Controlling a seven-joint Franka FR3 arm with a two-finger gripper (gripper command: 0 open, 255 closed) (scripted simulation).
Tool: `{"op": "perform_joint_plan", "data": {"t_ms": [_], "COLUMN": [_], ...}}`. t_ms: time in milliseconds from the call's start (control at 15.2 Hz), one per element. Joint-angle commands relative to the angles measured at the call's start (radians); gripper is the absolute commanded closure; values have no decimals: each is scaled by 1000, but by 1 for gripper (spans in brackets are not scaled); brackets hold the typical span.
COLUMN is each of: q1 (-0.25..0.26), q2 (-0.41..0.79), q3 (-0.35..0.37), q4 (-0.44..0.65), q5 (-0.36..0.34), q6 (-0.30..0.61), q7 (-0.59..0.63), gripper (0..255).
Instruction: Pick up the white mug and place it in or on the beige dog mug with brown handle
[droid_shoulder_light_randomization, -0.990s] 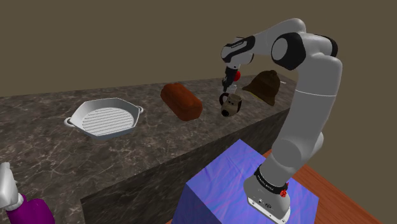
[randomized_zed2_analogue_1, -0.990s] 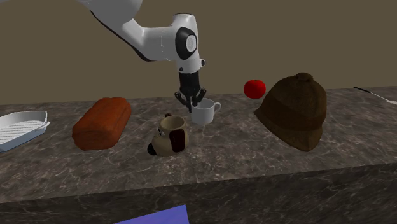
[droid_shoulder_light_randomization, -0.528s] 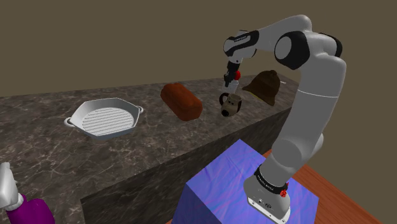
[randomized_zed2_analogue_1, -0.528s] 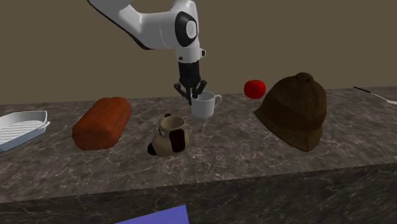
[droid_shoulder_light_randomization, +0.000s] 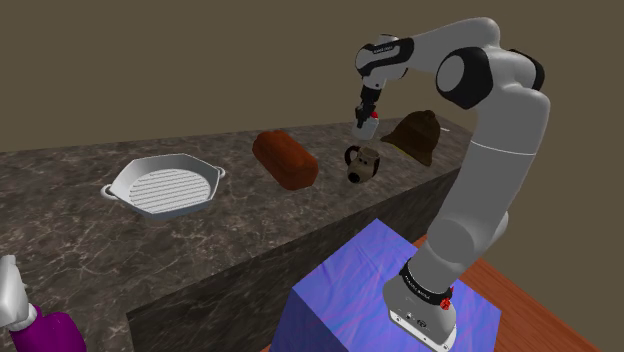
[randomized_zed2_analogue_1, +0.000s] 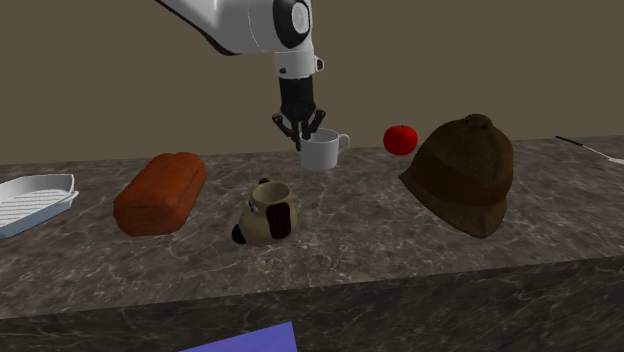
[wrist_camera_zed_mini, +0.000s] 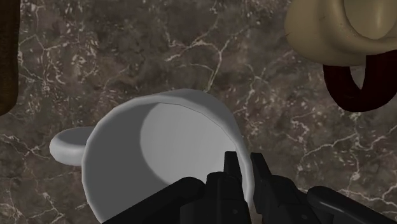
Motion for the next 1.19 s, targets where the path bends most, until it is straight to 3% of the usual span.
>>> {"op": "perform_joint_plan", "data": {"t_ms": [0,990,1122], "q1": [0,-6,11], "q2": [-5,-16,-62], "q3": [-1,-6,-4], "q4": [21,209,158], "q5": [-2,-7,-26], "q6": [-26,-224,-215], "q7": [0,-4,14], "gripper": [255,255,255]}}
